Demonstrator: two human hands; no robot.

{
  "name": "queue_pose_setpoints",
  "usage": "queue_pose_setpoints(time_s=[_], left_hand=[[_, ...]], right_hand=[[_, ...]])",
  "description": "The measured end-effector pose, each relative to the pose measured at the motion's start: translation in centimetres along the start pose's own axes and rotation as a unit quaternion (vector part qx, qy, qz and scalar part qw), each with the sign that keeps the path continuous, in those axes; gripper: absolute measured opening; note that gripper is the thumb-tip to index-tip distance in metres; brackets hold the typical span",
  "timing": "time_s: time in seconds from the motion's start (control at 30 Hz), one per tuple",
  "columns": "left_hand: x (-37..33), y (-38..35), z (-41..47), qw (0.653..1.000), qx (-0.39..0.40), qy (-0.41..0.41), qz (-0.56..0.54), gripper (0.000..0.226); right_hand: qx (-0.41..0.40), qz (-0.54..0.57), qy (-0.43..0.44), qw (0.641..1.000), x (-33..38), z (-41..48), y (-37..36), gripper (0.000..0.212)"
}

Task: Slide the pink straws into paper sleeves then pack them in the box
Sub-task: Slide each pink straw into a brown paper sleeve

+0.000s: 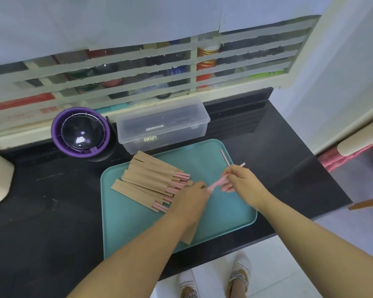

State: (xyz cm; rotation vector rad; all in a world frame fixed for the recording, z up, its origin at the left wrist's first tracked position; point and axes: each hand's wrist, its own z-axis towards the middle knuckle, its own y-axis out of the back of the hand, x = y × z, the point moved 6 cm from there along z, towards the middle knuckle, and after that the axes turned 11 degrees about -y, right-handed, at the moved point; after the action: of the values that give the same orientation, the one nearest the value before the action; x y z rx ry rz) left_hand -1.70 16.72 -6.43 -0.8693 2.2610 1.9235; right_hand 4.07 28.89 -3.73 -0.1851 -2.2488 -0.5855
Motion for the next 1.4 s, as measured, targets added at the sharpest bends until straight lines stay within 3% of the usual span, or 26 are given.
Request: queue_pose_setpoints(time_s=[0.07,0.17,0.27,0.37,0.5,0.67,0.87,1.0,1.1,1.2,1.3,1.4], left_hand=[[0.1,0.9,-0.2,0.993,-0.080,0.015,-0.088,0.027],[0.2,3.4,-0.8,0.937,-0.182,0.071,-0.290,0.019],[0.0,6.0,-1.7,0.888,-0.213,0.076,-0.401,0.024],[0.0,8.7,-2.9,0.861,-0.212,0.067,-0.458,0.026],[-0.2,12.0,-4.9,0.842,-0.213,0.065,-0.492,0.035],[-0.5,15.1,-7.9,0.833,-0.254,0.066,-0.486,0.045],[0.4,18.2,-11.4,0.826,-0.273,0.079,-0.486,0.022],[0.5,19.8,-12.9,0.800,-0.281,0.059,-0.528,0.011],[0.8,20.5,-13.5,0.801,-0.284,0.059,-0.524,0.013],[1.2,20.8,-13.9,0.797,-0.297,0.078,-0.520,0.014],[2.3,20.7,-14.1,0.789,-0.317,0.108,-0.514,0.014],[3.3,20.5,-14.3,0.774,-0.338,0.134,-0.518,0.013]], right_hand=[[-0.014,-0.016,0.032,0.999,1.0,-0.4,0.6,0.017],[-0.018,-0.021,0.081,0.996,2.9,-1.1,1.2,0.031],[0.017,-0.021,0.090,0.996,5.3,-1.8,1.1,0.034],[0.049,-0.021,0.111,0.992,8.3,-3.1,0.6,0.035],[0.065,-0.066,0.151,0.984,11.7,-5.1,-0.4,0.034],[0.070,-0.005,0.201,0.977,14.8,-7.4,-0.7,0.028],[0.057,0.018,0.280,0.958,18.9,-10.7,-1.9,0.025],[0.031,-0.017,0.326,0.945,20.9,-12.5,-2.3,0.026],[0.019,-0.037,0.341,0.939,21.5,-12.7,-2.6,0.022],[0.011,0.068,0.322,0.944,21.6,-12.8,-1.7,0.006],[-0.027,0.155,0.318,0.935,22.0,-13.2,-0.1,0.035],[-0.008,0.189,0.327,0.926,22.6,-14.1,-0.1,0.045]])
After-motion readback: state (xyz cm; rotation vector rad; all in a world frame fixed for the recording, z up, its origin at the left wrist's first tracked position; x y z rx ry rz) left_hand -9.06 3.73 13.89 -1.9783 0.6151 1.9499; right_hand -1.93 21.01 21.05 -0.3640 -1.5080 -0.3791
